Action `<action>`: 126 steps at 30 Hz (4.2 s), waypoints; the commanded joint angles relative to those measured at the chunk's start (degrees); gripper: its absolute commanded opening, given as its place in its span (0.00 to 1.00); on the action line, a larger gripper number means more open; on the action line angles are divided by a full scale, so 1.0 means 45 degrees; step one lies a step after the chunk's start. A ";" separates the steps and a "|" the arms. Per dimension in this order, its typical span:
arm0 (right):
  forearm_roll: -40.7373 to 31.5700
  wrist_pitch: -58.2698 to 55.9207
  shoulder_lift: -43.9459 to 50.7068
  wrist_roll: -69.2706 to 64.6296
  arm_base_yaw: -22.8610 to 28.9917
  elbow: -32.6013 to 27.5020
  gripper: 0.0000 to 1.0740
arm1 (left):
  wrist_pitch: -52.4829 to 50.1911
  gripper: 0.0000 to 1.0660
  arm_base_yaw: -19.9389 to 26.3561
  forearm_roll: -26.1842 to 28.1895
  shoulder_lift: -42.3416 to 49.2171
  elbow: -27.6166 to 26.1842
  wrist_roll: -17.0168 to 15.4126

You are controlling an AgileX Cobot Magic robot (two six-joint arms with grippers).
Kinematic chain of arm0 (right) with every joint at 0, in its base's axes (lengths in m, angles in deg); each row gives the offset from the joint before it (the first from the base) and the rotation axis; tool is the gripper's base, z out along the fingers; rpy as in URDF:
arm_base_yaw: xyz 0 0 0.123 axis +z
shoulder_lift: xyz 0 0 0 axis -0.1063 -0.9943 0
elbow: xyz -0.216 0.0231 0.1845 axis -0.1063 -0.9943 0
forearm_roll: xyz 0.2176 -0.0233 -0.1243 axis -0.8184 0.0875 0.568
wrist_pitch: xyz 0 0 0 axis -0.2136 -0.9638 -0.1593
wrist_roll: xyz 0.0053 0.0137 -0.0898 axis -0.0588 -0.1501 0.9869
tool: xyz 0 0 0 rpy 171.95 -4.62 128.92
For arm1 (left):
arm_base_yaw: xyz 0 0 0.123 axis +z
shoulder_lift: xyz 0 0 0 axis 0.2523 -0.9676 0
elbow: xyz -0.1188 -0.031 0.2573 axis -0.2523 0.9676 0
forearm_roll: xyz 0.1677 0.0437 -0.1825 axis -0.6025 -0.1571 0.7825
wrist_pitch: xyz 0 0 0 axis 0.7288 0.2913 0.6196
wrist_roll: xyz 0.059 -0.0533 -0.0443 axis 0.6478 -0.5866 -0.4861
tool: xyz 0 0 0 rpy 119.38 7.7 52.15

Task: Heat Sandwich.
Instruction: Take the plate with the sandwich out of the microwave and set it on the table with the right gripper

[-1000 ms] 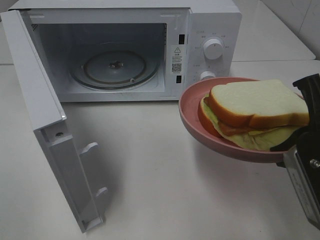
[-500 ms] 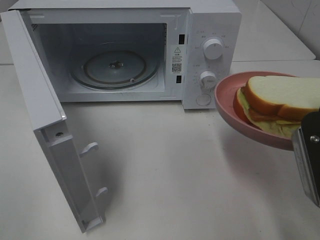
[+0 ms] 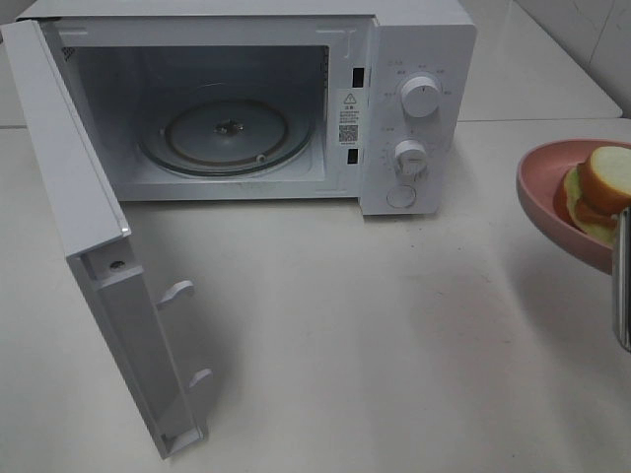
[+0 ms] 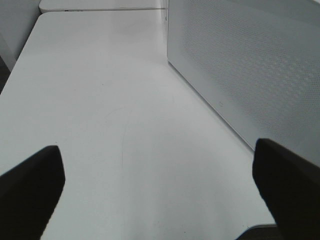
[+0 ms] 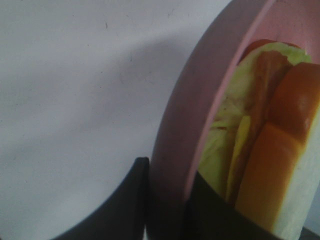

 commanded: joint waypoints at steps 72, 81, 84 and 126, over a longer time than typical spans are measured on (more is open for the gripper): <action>0.1974 -0.2292 -1.0721 -1.2898 -0.3043 0.4915 0.04 | -0.0178 0.92 -0.0076 0.0025 0.0204 0.0013 -0.0025; 0.2636 -0.1630 -1.2058 -1.4107 -0.3043 0.4915 0.04 | -0.0178 0.92 -0.0076 0.0025 0.0204 0.0013 -0.0025; 0.2916 -0.1528 -1.2503 -1.4439 -0.3043 0.4915 0.04 | -0.0178 0.92 -0.0076 0.0025 0.0204 0.0013 -0.0025; 0.1375 -0.0624 -1.3076 -1.2936 -0.3043 0.4915 0.49 | -0.0178 0.92 -0.0076 0.0025 0.0204 0.0013 -0.0025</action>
